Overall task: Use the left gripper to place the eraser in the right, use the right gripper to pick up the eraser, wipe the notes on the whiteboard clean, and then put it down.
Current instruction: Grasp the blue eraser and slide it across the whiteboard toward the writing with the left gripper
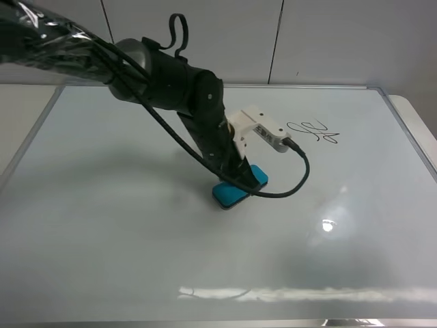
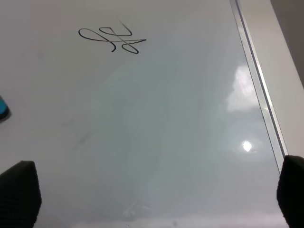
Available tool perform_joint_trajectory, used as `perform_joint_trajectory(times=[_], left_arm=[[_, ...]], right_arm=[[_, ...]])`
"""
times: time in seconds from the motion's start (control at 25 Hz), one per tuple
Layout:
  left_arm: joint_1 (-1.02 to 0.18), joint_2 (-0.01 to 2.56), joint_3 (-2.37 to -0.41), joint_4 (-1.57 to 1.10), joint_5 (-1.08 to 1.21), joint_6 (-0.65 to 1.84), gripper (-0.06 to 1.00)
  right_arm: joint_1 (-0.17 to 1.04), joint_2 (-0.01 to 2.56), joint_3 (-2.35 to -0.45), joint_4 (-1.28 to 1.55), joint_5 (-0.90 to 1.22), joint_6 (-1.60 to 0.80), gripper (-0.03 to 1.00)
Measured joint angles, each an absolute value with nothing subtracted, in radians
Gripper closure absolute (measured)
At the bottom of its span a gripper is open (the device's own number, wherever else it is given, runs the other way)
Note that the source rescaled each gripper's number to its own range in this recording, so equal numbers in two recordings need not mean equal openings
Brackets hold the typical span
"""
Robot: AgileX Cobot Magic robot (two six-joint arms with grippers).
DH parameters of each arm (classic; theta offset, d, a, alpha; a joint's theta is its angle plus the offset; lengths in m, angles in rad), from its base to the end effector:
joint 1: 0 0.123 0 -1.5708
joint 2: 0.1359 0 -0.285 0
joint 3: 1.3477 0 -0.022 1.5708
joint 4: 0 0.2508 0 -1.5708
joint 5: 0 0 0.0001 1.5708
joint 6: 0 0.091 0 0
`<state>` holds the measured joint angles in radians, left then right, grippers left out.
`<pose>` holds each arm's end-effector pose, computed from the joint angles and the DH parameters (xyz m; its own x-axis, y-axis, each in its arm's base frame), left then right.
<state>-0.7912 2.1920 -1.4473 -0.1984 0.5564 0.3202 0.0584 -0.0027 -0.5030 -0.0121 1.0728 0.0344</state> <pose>0.3026 -0.3196 0.1097 -0.5386 0.7579 -0.3682 0.8240 0.5650 -0.0423 -0.0060 -0.0013 0.2771 -0.4621 0.0016 -0.8868 -0.0357 0.9992 0.0205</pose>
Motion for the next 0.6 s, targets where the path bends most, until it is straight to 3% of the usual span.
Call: perform_joint_trajectory(times=[0.36, 0.6], left_arm=[[-0.863, 2.376, -1.828, -0.172, 0.763, 0.316, 0.94], [-0.881, 2.439, -1.955, -0.165, 0.827, 0.312, 0.94]], right_arm=[[0.058, -0.003, -0.503, -0.012, 1.073, 0.034, -0.03], [0.058, -0.003, -0.503, -0.012, 1.073, 0.034, -0.03]])
